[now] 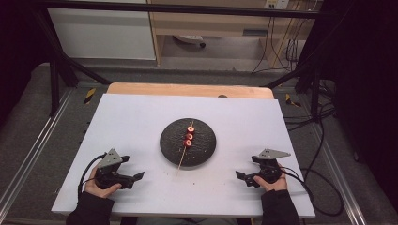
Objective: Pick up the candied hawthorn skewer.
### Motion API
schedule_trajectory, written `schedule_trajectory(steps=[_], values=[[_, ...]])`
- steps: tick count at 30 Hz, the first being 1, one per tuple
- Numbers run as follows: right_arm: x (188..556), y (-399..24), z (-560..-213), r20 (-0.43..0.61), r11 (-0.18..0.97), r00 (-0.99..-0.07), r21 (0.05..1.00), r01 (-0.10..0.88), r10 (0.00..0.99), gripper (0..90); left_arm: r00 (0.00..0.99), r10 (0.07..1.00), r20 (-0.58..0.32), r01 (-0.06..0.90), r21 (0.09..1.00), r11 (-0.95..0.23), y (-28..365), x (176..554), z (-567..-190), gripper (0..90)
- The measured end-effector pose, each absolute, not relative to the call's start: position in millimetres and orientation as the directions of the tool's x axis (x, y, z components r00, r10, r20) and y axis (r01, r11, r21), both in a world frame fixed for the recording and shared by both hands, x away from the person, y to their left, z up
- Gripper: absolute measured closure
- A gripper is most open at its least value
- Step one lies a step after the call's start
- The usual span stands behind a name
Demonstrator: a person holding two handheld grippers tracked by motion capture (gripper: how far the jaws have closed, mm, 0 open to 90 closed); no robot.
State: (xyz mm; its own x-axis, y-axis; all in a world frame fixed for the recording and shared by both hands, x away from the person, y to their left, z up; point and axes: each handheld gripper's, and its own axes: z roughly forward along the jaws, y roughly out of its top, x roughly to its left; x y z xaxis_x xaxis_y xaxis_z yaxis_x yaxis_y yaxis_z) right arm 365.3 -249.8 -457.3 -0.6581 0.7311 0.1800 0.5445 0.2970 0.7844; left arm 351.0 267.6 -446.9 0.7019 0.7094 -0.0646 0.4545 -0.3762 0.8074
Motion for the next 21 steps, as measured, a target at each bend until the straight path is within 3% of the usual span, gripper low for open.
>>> schedule_trajectory(steps=[21], values=[[364.9, -250.6, -455.8, 0.169, 0.300, -0.656, 0.787, 0.539, 0.736, 0.6, 0.714, 0.698, -0.053, 0.447, 0.803, -0.395, 246.7, 350.3, -440.6, 8.9]])
